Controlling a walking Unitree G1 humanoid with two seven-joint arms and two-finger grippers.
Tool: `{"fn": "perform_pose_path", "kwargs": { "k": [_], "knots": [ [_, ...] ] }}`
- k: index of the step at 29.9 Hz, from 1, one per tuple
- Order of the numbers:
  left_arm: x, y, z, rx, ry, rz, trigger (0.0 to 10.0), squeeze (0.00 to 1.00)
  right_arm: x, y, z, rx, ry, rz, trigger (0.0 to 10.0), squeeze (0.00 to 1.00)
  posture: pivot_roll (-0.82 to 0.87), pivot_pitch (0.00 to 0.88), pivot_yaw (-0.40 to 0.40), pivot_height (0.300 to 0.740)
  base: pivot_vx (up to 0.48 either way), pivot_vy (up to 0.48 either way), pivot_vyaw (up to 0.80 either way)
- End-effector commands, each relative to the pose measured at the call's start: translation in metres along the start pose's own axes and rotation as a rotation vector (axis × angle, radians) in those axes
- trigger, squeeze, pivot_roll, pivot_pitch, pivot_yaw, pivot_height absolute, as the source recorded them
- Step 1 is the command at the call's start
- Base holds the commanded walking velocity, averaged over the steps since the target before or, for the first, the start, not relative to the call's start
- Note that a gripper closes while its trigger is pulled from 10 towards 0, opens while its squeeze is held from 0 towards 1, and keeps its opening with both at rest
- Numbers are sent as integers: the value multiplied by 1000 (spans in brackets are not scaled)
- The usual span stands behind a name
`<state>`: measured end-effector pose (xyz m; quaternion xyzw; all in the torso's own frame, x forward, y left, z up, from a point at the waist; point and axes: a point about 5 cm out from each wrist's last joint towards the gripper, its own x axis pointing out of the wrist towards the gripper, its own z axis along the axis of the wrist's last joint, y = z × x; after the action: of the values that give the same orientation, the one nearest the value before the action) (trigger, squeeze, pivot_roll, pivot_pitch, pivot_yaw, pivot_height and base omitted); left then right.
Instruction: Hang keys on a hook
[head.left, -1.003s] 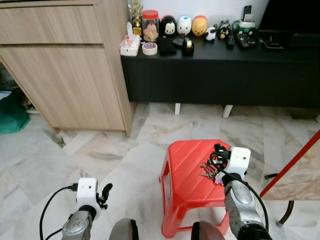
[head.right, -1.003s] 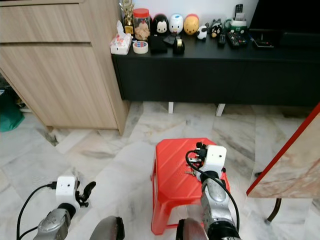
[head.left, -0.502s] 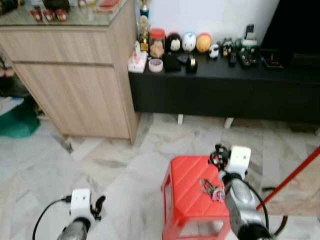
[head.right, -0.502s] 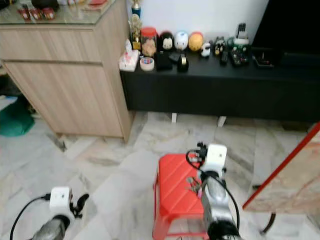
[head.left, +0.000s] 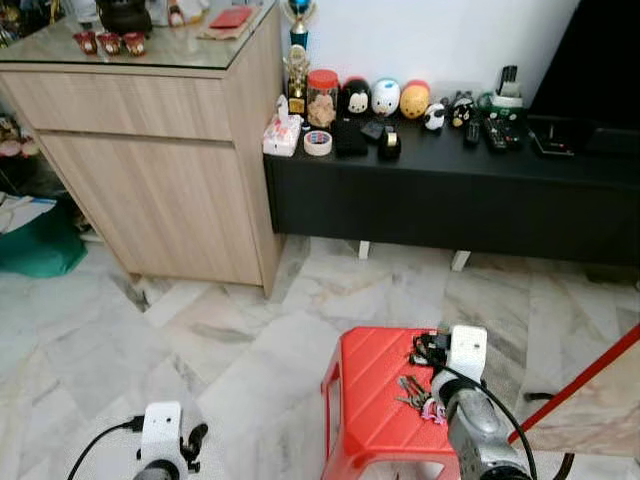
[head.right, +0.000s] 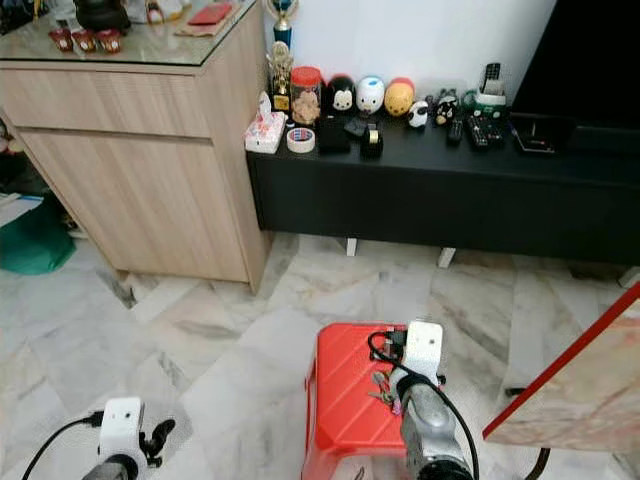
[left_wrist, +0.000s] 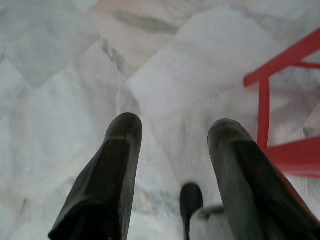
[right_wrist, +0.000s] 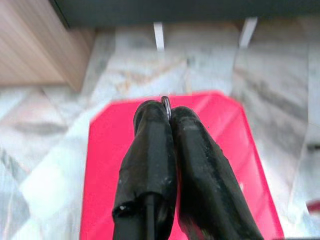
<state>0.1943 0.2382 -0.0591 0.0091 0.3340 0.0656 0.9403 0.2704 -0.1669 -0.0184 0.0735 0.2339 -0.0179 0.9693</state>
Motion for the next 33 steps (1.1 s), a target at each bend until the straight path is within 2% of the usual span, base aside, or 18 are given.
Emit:
{"fn": "perform_pose_path", "kwargs": {
  "k": [1,12,29,33],
  "knots": [
    [-3,0,-11,0,50,4,10000,0,-2,-5,-5,-4,30,-20,10000,0,38,0,-34,740,0,0,0],
    [-7,-3,-22,-12,86,3,10000,0,1,-2,0,21,9,-23,10000,0,39,0,-30,740,-210,0,0],
    [-9,5,-27,-9,117,14,10000,0,7,1,16,30,-39,-18,10000,0,44,0,-24,740,-355,0,0],
    [-7,4,-20,-5,92,9,10000,0,10,2,23,37,-56,-14,10000,0,46,0,-22,740,-350,0,0]
  ]
}}
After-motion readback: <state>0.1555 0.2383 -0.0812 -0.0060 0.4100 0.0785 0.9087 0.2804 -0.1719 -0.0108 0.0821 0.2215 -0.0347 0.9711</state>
